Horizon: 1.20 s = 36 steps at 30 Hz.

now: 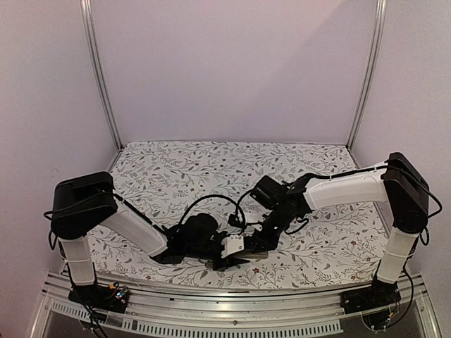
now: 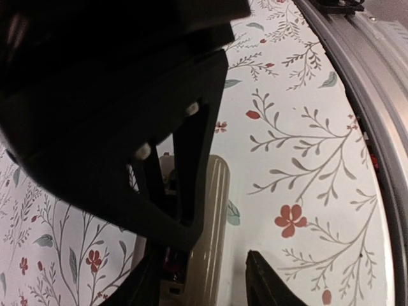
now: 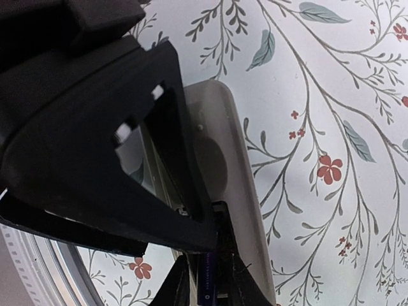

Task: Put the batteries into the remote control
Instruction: Place the battery in the battery compartment, then hold the remote control without the battery cover at the center of the board.

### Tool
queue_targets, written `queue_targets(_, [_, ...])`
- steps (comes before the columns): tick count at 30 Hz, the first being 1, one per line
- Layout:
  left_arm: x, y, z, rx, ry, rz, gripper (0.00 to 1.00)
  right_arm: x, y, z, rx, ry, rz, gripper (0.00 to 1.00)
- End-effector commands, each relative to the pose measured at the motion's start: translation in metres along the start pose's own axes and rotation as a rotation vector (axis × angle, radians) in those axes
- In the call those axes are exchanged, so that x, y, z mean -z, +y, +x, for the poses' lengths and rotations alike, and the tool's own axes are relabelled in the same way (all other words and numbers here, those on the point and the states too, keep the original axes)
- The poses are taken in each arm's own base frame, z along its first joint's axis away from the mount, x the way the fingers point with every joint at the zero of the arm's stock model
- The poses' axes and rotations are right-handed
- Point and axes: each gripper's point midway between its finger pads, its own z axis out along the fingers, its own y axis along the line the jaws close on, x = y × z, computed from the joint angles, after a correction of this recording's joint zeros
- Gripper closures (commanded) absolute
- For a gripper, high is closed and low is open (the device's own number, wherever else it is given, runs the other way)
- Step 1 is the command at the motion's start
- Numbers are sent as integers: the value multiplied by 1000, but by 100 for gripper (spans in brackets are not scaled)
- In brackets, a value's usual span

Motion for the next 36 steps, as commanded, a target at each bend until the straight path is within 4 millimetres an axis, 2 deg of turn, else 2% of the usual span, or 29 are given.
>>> queue_targets(1, [6, -5, -1, 19, 18, 10, 55, 11, 4, -9, 22, -40, 1, 79])
queue_targets(10, [24, -1, -29, 45, -53, 11, 53, 25, 9, -14, 37, -71, 1, 70])
queue_targets(14, [32, -5, -24, 60, -25, 21, 50, 37, 13, -15, 47, -92, 3, 64])
queue_targets(16, [41, -4, -16, 72, 5, 9, 44, 42, 13, -11, 46, -108, 16, 57])
queue_targets(18, [52, -2, -8, 96, 23, -2, 34, 47, 16, -8, 50, -142, 25, 50])
queue_targets(21, [63, 4, 5, 139, 55, -24, 22, 59, 17, -16, 96, -256, 53, 47])
queue_targets(24, [63, 16, 21, 145, 108, -81, 21, 65, 16, -25, 102, -348, 31, 52])
queue_targets(28, [53, 24, 37, 175, 180, -83, 23, 52, -9, -14, -93, -306, 14, 74])
queue_targets(31, [55, 31, 35, 202, 158, -91, 24, 53, -16, -9, -261, -304, 36, 75])
queue_targets(34, [60, 34, 30, 208, 130, -85, 24, 65, -20, -10, -494, -325, 43, 76])
queue_targets(36, [59, 34, 33, 204, 137, -78, 23, 71, -22, -8, -646, -325, 49, 77])
